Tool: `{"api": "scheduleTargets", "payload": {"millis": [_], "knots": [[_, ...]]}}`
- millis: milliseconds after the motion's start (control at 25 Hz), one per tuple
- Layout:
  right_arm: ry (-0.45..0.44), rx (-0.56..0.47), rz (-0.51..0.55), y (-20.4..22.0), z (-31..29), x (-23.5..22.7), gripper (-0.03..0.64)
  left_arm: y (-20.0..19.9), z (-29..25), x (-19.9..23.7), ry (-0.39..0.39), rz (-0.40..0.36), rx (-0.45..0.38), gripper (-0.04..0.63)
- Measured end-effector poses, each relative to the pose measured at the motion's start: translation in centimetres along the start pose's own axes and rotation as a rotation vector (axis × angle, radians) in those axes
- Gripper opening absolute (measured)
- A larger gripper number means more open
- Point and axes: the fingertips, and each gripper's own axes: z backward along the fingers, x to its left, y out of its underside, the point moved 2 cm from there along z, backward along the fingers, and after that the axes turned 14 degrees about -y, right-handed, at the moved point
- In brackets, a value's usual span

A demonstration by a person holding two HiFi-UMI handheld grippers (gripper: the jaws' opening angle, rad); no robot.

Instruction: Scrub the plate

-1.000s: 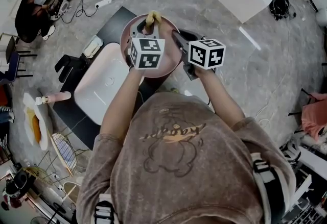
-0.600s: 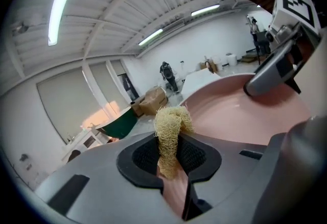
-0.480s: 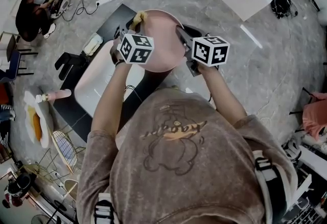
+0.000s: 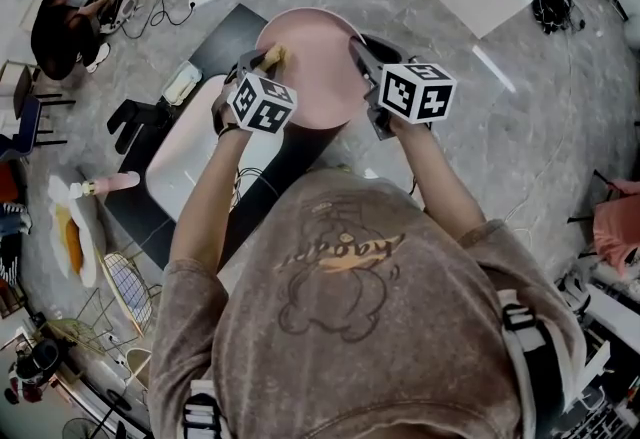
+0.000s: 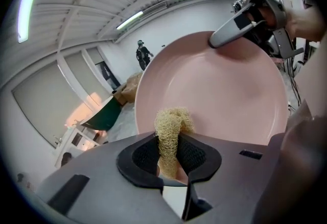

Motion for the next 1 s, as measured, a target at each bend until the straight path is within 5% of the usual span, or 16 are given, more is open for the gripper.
{"api": "scheduleTargets", "payload": {"millis": [600, 1000], "knots": [[0.065, -0.066, -0.009, -0.6, 0.8, -1.0, 0.055, 0.8, 3.9, -7.4, 0.289, 0.073, 0.043, 0.075], [0.084, -0.101, -0.057, -0.2, 0.2, -0.8, 0.057, -1.8, 5.8, -10.8, 0.438, 0.224, 0.016, 0.077]]}}
